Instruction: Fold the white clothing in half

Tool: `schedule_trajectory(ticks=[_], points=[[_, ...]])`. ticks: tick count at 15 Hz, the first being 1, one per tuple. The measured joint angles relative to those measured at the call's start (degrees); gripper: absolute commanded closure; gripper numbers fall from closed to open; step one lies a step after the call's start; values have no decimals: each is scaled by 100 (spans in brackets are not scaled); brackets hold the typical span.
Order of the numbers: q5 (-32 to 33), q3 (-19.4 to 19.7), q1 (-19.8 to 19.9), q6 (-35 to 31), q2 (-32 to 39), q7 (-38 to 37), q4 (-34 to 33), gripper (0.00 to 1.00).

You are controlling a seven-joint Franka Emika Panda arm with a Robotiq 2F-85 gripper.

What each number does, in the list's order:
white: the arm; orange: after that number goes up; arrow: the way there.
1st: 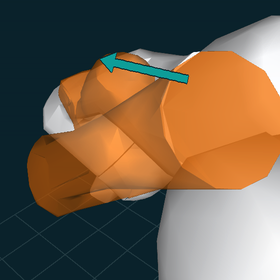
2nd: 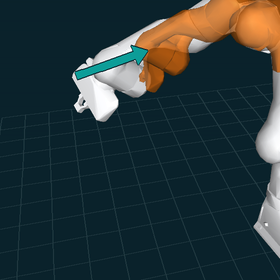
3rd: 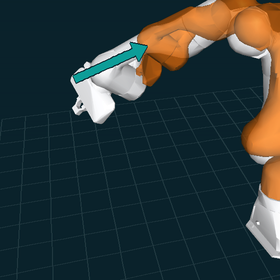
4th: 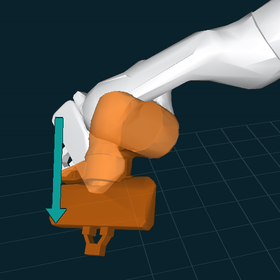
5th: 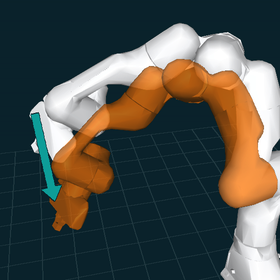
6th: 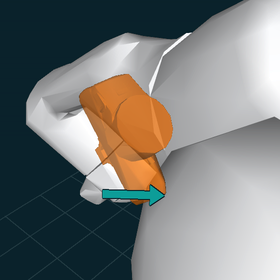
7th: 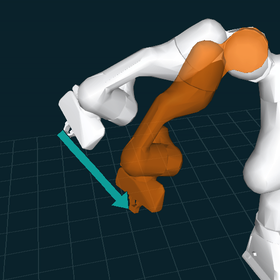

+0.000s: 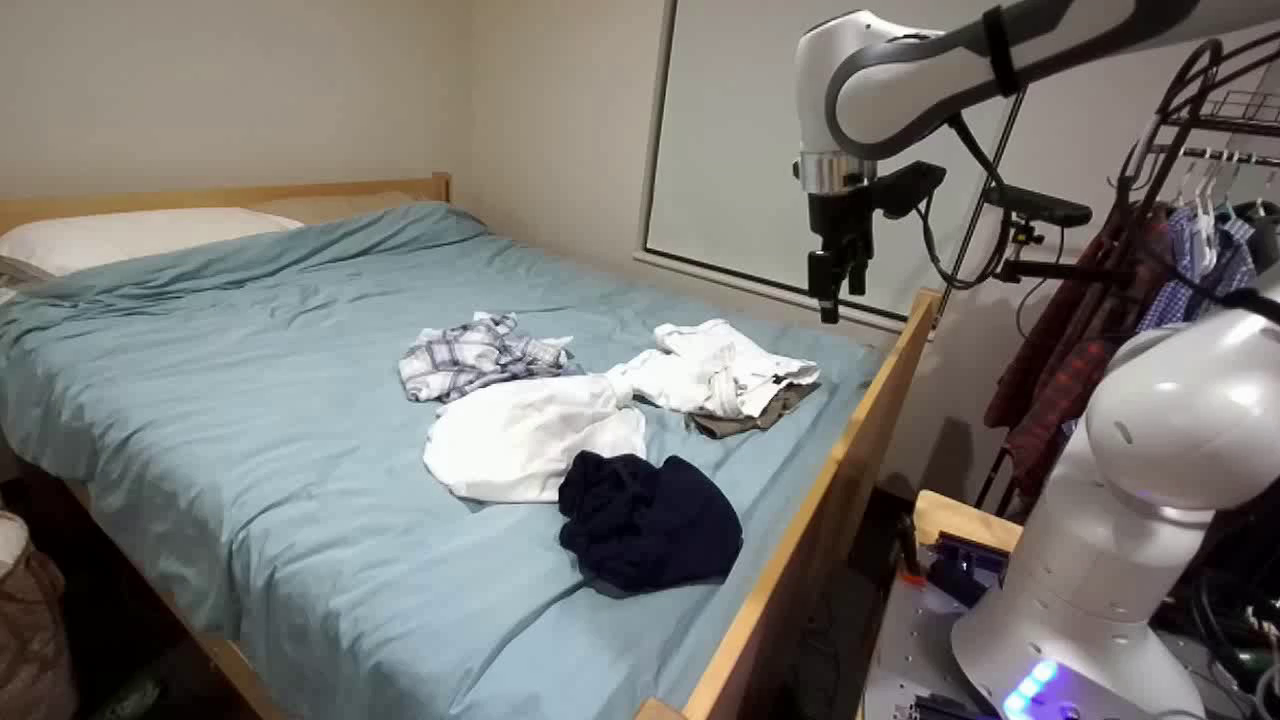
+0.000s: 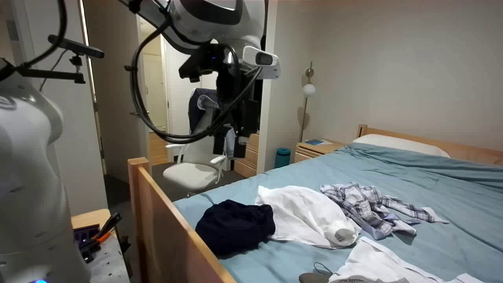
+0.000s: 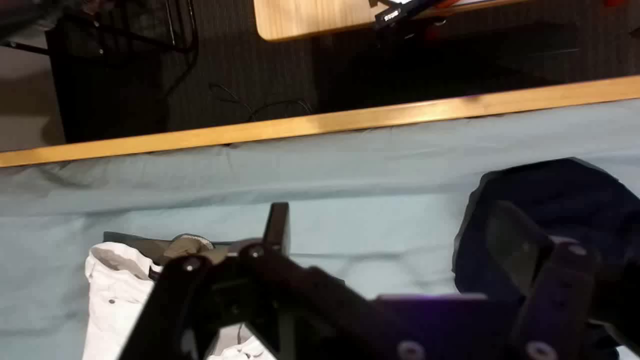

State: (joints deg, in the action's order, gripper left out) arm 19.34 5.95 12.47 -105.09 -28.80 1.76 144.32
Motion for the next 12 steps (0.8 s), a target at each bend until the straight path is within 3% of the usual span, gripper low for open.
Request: schedule_trajectory(ticks=[6, 12], points=[[-14, 22, -169, -58, 247, 0, -283, 0], [-127, -74, -668, -622, 2129, -9, -1813, 0]])
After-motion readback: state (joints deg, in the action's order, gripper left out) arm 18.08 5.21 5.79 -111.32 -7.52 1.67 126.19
